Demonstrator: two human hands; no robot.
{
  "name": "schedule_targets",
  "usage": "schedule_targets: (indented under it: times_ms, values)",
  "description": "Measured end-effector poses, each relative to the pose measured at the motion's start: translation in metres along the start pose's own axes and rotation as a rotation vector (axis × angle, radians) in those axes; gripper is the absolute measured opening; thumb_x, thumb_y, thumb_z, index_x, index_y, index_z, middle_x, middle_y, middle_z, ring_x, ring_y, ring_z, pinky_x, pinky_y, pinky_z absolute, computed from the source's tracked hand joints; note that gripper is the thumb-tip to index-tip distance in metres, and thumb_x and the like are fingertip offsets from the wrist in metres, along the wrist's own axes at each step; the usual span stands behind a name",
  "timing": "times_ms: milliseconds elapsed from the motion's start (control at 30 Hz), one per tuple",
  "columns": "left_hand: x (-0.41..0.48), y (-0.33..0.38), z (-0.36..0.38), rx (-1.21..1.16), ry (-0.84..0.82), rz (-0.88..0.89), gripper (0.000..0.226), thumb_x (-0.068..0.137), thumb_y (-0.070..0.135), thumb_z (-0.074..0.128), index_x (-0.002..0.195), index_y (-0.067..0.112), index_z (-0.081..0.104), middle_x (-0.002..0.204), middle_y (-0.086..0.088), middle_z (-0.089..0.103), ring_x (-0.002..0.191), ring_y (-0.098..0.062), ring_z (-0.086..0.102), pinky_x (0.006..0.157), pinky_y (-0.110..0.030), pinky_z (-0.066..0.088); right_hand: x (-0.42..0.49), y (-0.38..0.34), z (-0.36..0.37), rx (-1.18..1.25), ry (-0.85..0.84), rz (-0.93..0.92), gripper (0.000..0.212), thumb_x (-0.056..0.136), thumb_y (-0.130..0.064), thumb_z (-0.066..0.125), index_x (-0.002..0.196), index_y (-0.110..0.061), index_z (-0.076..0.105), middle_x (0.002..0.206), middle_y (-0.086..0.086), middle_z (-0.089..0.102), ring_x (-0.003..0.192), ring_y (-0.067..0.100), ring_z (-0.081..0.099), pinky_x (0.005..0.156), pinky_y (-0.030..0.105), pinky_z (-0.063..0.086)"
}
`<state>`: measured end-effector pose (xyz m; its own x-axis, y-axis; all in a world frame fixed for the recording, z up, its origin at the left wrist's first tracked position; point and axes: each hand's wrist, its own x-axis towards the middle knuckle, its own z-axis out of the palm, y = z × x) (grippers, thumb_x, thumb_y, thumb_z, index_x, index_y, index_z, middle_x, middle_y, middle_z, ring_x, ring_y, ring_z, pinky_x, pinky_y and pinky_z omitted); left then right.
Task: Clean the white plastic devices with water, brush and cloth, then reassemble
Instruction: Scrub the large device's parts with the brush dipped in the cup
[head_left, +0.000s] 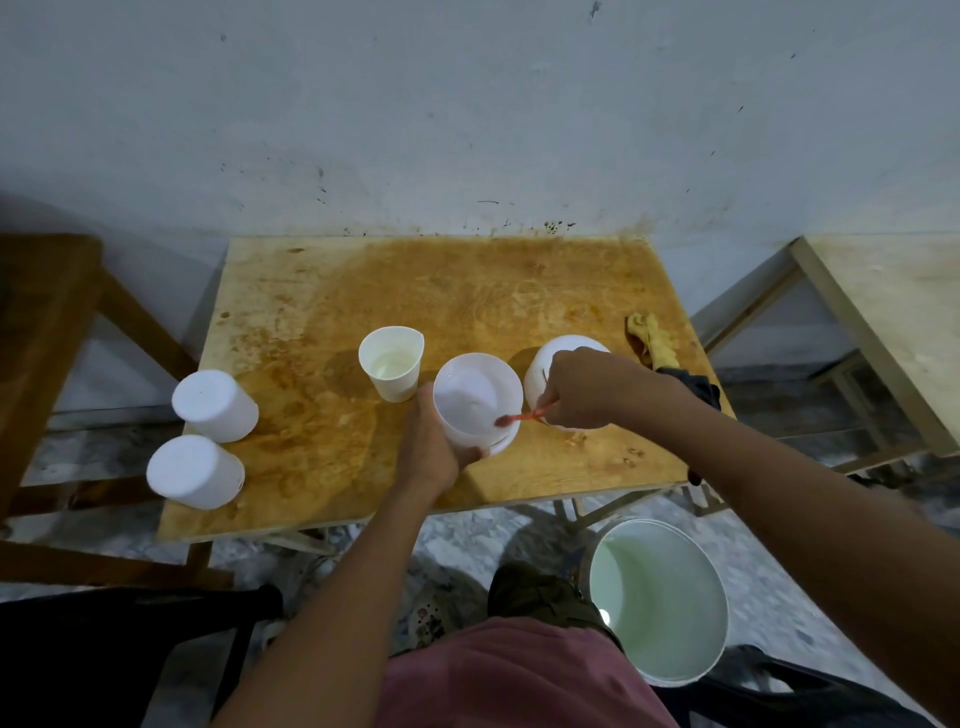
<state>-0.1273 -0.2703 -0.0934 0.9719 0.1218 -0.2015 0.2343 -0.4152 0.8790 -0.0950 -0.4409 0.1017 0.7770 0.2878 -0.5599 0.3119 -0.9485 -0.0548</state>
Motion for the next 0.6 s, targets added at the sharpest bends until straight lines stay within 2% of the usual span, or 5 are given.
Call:
schedule_targets:
  times_ms: [133,300,400,500,600]
  values:
    - [0.000,0.001,0.003,-0.020,0.040,0.019,0.114,0.045,0.038,0.095,0.137,0.039,0.029,0.134,0.008,0.047,0.122,-0.018,0.049,0.095,-0.046,0.053,0.010,0.001,0.009,0.177,-0.059,0.029,0.030,0.092,-0.028,0.056,0.102,-0.008,0.074,0.100,0.007,0.071,0.085,0.020,0.065,0.072,0.031,0.051]
    - [0.002,-0.003,0.004,-0.050,0.029,-0.011,0.116,0.039,0.034,0.093,0.133,0.043,0.027,0.134,0.004,0.043,0.123,-0.023,0.045,0.091,-0.054,0.054,0.002,0.002,0.014,0.050,0.086,0.101,0.024,0.097,-0.027,0.053,0.081,-0.009,0.056,0.078,0.003,0.059,0.064,0.014,0.053,0.051,0.025,0.041]
    - [0.002,-0.003,0.005,-0.018,0.038,0.005,0.115,0.039,0.043,0.092,0.134,0.042,0.027,0.133,0.004,0.045,0.122,-0.023,0.048,0.092,-0.051,0.054,-0.002,0.001,0.005,0.111,-0.038,0.056,0.035,0.096,-0.032,0.053,0.068,-0.011,0.052,0.074,0.004,0.056,0.061,0.014,0.049,0.051,0.023,0.034]
    - [0.001,-0.001,0.004,-0.007,0.028,0.018,0.114,0.044,0.045,0.093,0.137,0.030,0.030,0.133,0.001,0.049,0.121,-0.022,0.052,0.095,-0.042,0.052,0.004,-0.004,0.013,0.383,-0.091,0.040,0.033,0.093,-0.030,0.057,0.073,-0.003,0.063,0.074,0.013,0.059,0.057,0.019,0.050,0.053,0.025,0.040]
    - [0.002,0.000,0.004,-0.004,0.030,0.024,0.117,0.043,0.045,0.093,0.139,0.028,0.029,0.134,0.001,0.049,0.121,-0.019,0.051,0.096,-0.043,0.052,0.010,-0.018,0.040,0.787,-0.021,0.116,0.029,0.089,-0.025,0.061,0.083,0.002,0.071,0.062,0.010,0.051,0.045,0.016,0.038,0.042,0.023,0.032]
